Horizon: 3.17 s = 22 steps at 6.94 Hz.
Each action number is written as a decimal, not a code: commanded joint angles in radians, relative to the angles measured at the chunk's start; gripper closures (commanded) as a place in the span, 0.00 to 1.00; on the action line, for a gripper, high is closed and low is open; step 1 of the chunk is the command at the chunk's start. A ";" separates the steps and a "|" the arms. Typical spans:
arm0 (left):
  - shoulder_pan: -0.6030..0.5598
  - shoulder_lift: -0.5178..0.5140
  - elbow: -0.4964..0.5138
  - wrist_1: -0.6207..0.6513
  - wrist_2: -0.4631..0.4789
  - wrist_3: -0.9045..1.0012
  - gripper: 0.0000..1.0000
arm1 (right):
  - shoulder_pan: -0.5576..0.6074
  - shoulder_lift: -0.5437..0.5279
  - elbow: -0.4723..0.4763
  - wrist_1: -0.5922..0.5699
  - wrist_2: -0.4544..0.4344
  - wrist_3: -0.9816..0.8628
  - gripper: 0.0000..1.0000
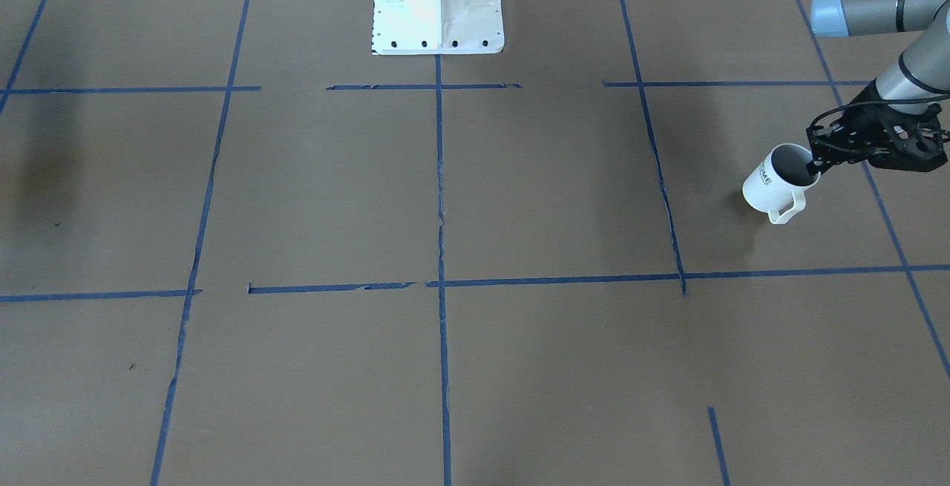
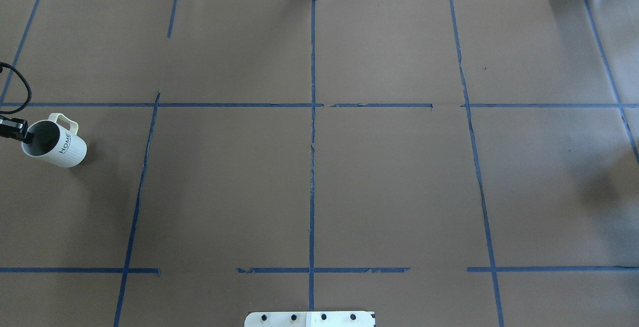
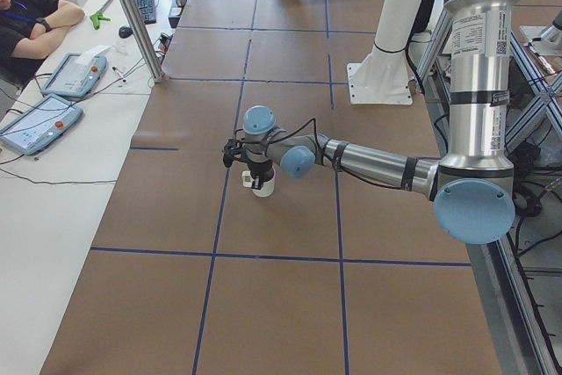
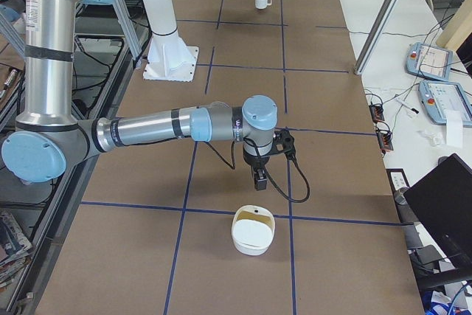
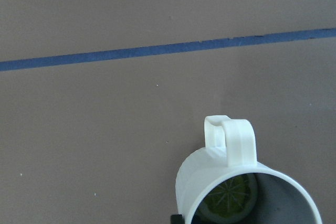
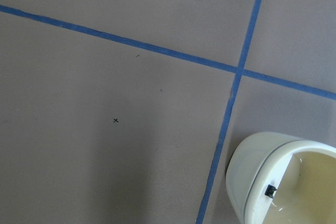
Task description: Left arm hands cup to right arm to dump lemon
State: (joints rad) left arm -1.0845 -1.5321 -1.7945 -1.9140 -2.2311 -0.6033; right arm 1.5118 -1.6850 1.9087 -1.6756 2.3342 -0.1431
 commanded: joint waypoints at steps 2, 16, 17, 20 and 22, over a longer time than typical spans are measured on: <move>0.001 -0.224 -0.048 0.313 -0.004 -0.079 1.00 | -0.123 0.004 0.033 0.258 -0.006 0.005 0.00; 0.302 -0.861 0.253 0.319 -0.002 -0.907 1.00 | -0.939 0.594 -0.089 0.754 -0.671 0.606 0.00; 0.311 -0.872 0.254 0.316 -0.004 -0.976 1.00 | -0.988 0.597 -0.088 0.754 -0.782 0.608 0.00; 0.319 -0.888 0.242 0.314 -0.013 -1.013 1.00 | -1.053 0.602 -0.089 0.754 -0.901 0.605 0.00; 0.322 -0.895 0.231 0.311 -0.021 -1.047 1.00 | -1.058 0.602 -0.088 0.755 -0.906 0.605 0.00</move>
State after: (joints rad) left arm -0.7646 -2.4223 -1.5565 -1.6008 -2.2463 -1.6243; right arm 0.4578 -1.0831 1.8196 -0.9209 1.4335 0.4619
